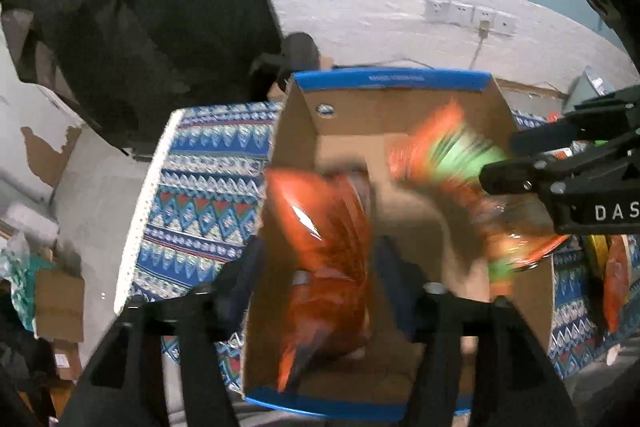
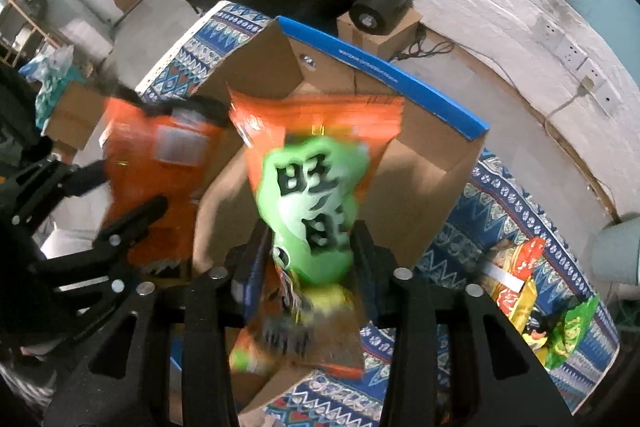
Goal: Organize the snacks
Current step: 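Open both grippers to drop the bags into the box, then move both grippers back toward the snack pile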
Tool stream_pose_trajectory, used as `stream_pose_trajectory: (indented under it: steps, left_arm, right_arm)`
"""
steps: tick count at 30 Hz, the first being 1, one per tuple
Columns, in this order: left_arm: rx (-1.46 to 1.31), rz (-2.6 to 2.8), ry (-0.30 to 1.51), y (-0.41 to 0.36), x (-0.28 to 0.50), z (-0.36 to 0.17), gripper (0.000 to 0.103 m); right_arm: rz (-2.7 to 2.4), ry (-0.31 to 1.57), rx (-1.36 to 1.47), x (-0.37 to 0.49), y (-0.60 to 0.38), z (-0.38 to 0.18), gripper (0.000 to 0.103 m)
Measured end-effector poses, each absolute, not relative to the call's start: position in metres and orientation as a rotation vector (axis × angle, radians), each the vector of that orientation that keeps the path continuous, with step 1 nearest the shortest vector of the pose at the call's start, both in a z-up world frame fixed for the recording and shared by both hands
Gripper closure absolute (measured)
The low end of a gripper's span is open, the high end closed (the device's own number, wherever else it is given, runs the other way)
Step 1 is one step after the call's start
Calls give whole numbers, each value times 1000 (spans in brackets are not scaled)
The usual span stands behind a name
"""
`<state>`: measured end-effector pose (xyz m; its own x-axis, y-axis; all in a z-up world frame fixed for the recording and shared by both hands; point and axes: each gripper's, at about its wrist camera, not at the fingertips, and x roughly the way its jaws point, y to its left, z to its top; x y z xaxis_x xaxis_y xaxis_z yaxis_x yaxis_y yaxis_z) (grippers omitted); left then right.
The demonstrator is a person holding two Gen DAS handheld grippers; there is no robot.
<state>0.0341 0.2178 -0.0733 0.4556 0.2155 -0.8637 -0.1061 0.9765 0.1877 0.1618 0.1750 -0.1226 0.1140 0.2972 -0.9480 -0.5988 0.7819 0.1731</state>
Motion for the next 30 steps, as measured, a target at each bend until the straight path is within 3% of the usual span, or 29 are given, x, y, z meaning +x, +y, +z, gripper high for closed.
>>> stream_pose_trajectory:
  steps: [4, 30]
  left_arm:
    - [112, 207, 1056, 217, 35, -67, 28]
    - [145, 37, 1069, 138, 41, -60, 24]
  right_arm:
    - [657, 1296, -268, 163, 166, -120, 42]
    - [531, 1238, -213, 151, 50, -101, 39]
